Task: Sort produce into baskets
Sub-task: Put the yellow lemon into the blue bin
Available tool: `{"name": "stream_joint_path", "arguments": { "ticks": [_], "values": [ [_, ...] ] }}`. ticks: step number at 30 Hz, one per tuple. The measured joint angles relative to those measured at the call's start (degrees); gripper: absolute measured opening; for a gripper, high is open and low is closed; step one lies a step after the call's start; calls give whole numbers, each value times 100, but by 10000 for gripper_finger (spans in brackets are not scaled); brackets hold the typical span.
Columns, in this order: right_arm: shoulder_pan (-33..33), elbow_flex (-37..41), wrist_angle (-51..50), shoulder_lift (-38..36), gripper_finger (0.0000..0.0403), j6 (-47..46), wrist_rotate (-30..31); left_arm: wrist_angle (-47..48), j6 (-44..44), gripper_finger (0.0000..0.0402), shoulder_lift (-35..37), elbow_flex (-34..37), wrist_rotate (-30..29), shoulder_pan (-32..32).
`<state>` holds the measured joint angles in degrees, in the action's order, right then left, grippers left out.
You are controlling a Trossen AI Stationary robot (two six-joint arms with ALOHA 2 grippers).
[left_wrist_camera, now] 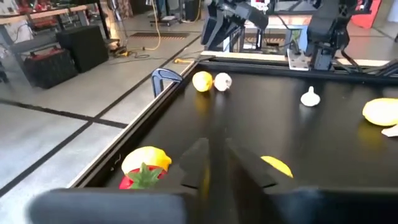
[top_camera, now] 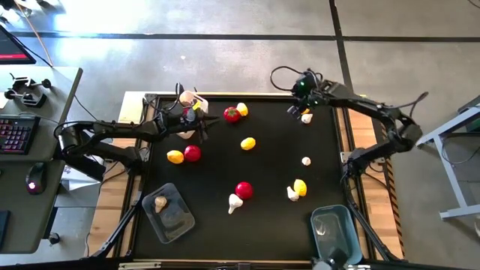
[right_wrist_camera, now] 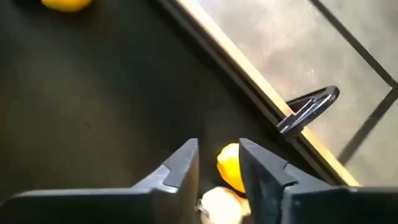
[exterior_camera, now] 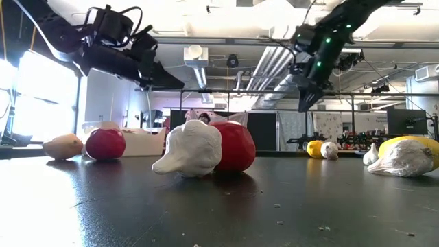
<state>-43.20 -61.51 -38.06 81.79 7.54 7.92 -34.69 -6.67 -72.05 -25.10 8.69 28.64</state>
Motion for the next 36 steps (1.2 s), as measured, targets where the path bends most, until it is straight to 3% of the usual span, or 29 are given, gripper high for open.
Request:
{"name": "stream_joint_path", "arguments": {
  "ticks": [2,9,14,20,25,36],
  "values": [
    [1,-269,-343,258,137,283,1,-23,-56,7,-2,17,6,0],
    [4,-900,-1130,1022,230,1073,12,-1306,85,8,-2,604,21,20],
    [4,-1162,-1485,1403,274,1603,63,-1331,190,2,-2,702,21,20],
    [-32,-1194,-1719,1697,282,2156,144,-1317,191,1,-2,702,19,20],
    [-117,-1192,-1689,1960,282,2364,729,-1319,192,1,-2,702,-23,20],
    [-377,-1188,-1489,2543,281,2470,849,-1304,159,1,-2,702,-29,20]
  ]
}}
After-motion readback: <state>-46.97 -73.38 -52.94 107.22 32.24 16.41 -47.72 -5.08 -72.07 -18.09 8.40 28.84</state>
